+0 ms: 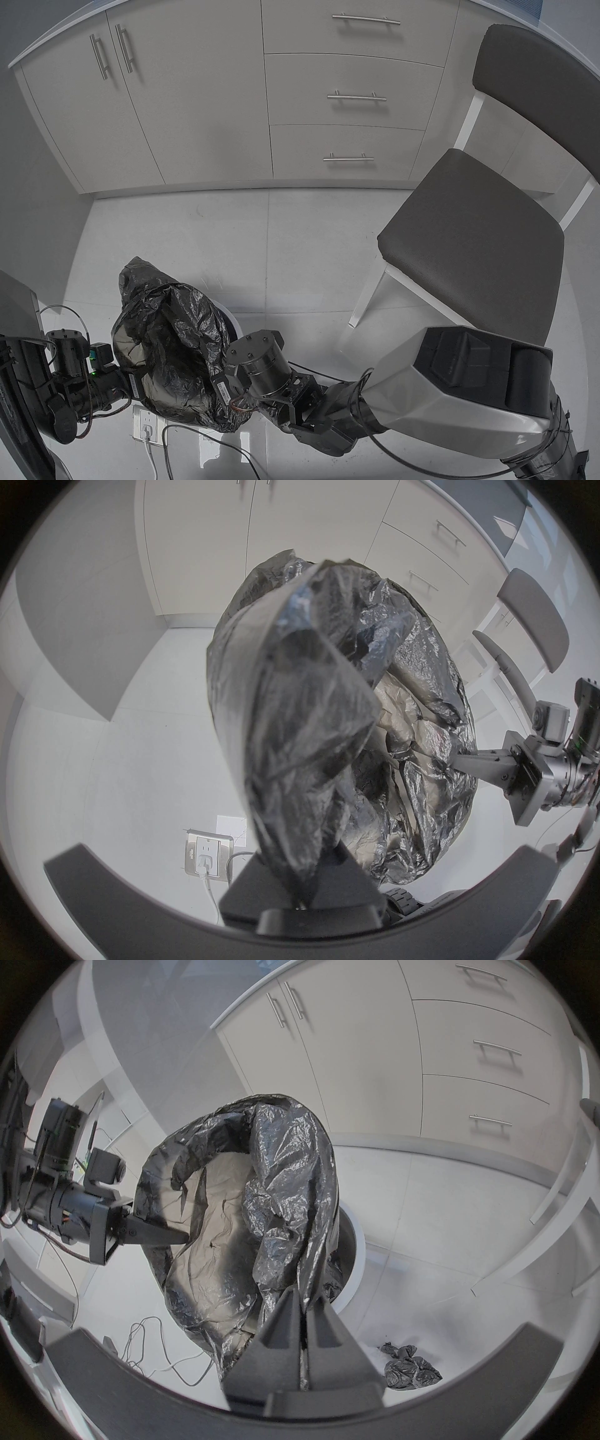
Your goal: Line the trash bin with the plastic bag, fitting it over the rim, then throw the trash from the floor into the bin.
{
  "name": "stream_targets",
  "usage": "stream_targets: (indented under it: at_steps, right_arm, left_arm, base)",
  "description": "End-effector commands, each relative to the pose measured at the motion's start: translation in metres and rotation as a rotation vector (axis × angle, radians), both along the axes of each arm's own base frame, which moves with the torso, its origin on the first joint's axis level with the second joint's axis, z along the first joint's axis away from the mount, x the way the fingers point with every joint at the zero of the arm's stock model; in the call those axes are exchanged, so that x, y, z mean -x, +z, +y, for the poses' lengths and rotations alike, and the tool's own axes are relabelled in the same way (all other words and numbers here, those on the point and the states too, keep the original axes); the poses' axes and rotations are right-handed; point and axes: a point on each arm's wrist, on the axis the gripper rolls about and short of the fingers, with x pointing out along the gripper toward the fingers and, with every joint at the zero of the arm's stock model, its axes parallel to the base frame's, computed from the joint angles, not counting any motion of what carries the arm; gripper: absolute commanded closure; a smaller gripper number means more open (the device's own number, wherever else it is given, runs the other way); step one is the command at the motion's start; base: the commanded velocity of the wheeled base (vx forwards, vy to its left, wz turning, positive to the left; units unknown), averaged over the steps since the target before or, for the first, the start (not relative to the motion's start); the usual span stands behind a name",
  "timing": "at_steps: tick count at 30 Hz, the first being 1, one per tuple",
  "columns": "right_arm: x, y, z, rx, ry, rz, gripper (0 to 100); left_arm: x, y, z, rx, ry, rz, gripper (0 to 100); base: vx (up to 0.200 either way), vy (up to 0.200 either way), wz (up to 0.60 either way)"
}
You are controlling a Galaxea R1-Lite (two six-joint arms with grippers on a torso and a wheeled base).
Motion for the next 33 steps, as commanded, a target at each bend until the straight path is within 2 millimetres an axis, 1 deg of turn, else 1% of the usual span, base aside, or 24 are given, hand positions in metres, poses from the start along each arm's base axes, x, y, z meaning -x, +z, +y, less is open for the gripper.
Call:
stream_targets:
  at_steps: [1,9,10,13,17,20,21,22,23,24,25,27,29,33]
  right_arm:
    - [-0.001,-0.004,0.0,0.024,-0.048,-0.018,100]
    - [-0.009,-0.003,-0.006,0.051,-0.08,-0.01,100]
    - [-0.009,-0.003,-0.006,0.051,-0.08,-0.01,0]
    - [-0.01,-0.001,-0.006,0.044,-0.08,-0.014,0]
    - [-0.013,0.012,-0.002,0.011,-0.081,-0.033,0]
    - [-0.016,0.026,0.002,-0.016,-0.079,-0.055,0]
    - [-0.018,0.037,0.006,-0.008,-0.071,-0.065,0]
    - [-0.019,0.04,0.007,-0.007,-0.069,-0.067,0]
    - [-0.021,0.048,0.011,-0.007,-0.064,-0.07,0]
    - [-0.023,0.053,0.014,-0.012,-0.064,-0.074,0]
    - [-0.023,0.053,0.014,-0.012,-0.064,-0.074,0]
    - [-0.028,0.067,0.024,-0.016,-0.061,-0.077,0]
    - [-0.033,0.073,0.029,-0.017,-0.061,-0.078,0]
    - [-0.038,0.076,0.036,-0.015,-0.059,-0.089,0]
  left_arm:
    - [0.004,-0.002,0.003,-0.004,0.019,0.019,100]
    - [0.005,-0.002,0.008,-0.012,0.04,0.019,100]
    - [0.004,-0.002,0.008,-0.015,0.039,0.02,100]
    - [0.004,-0.003,0.008,-0.02,0.036,0.02,100]
    - [0.005,-0.003,0.01,-0.026,0.037,0.022,100]
    - [0.004,-0.004,0.009,-0.034,0.03,0.023,100]
    - [0.004,-0.004,0.009,-0.045,0.014,0.02,100]
    - [0.004,-0.004,0.009,-0.048,0.011,0.019,100]
    - [0.004,-0.004,0.009,-0.057,0.001,0.015,100]
    - [0.004,-0.004,0.009,-0.062,-0.004,0.013,100]
    - [0.004,-0.004,0.009,-0.062,-0.004,0.013,100]
    - [0.004,-0.003,0.007,-0.067,-0.039,0.001,100]
    - [0.005,-0.002,0.006,-0.051,-0.078,-0.006,100]
    - [0.005,-0.002,0.006,-0.037,-0.143,-0.02,100]
  base:
    - [0.0,0.0,0.0]
    - [0.0,0.0,0.0]
    - [0.0,0.0,0.0]
    - [0.0,0.0,0.0]
    - [0.0,0.0,0.0]
    - [0.0,0.0,0.0]
    - [0.0,0.0,0.0]
    - [0.0,0.0,0.0]
    - [0.0,0.0,0.0]
    - [0.0,0.0,0.0]
    - [0.0,0.0,0.0]
    - [0.0,0.0,0.0]
    - [0.0,0.0,0.0]
    - [0.0,0.0,0.0]
